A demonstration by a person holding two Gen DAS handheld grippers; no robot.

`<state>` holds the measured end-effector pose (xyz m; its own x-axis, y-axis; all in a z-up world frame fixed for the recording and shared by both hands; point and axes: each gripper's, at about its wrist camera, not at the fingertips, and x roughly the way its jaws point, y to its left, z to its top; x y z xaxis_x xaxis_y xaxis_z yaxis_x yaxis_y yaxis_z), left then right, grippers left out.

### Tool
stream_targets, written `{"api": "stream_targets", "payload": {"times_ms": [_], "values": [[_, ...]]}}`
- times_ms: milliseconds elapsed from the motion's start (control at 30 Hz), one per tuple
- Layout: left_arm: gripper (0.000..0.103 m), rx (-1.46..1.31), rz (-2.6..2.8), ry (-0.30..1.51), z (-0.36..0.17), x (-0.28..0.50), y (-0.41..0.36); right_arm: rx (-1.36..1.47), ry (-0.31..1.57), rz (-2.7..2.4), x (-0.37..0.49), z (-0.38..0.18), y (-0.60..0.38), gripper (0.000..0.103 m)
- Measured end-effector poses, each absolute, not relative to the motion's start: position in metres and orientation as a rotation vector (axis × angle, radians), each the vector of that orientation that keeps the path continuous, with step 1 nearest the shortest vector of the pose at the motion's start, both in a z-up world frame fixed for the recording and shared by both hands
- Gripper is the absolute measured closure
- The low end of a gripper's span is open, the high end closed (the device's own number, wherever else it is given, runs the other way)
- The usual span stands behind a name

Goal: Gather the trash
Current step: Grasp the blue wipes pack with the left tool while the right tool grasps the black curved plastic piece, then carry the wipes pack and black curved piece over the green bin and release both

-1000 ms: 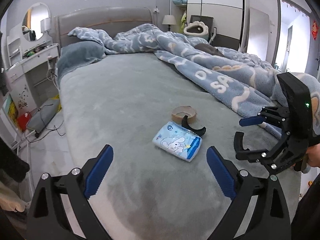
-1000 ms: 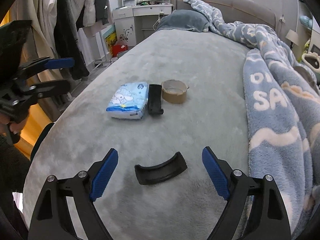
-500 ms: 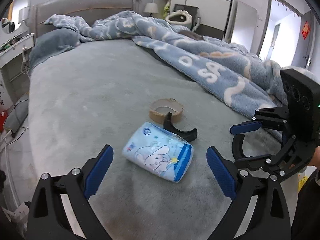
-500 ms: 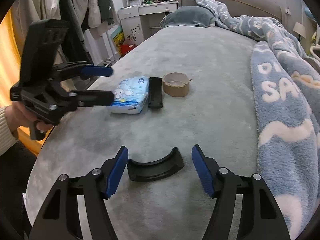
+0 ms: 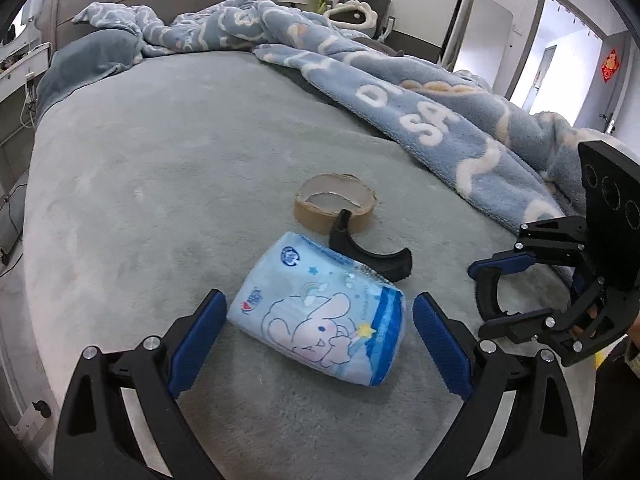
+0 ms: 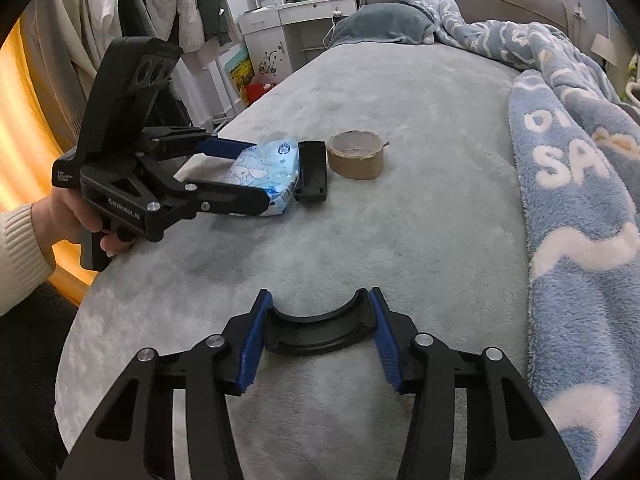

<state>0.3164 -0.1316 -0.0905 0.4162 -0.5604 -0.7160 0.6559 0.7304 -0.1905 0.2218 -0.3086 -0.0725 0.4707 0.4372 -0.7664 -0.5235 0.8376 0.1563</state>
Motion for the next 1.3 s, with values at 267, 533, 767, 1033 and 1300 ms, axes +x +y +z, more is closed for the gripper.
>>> {"api": "stream_targets", "payload": {"times_ms": [267,533,767,1033,1300], "values": [[0.007,0.226,-0.767,0.852,-0.095,0.308,-0.147,-0.077,0.902,0.592,0.223,-0.071,-0.312,0.055],[0.018,0.232,-0.744,0.821,-0.091,0.305,-0.148,-0.067,0.879,0.577,0.226,-0.059,-0.315,0.055],[0.019,0.229,-0.740,0.800,-0.080,0.286,-0.148,-0.072,0.873,0.540,0.226,-0.050,-0.313,0.055],[0.020,0.200,-0.688,0.818,-0.075,0.265,-0.136,-0.047,0.896,0.468,0.224,-0.045,-0.314,0.055],[0.022,0.170,-0.624,0.831,-0.075,0.246,-0.119,0.014,0.892,0.416,0.210,-0.035,-0.315,0.055]]}}
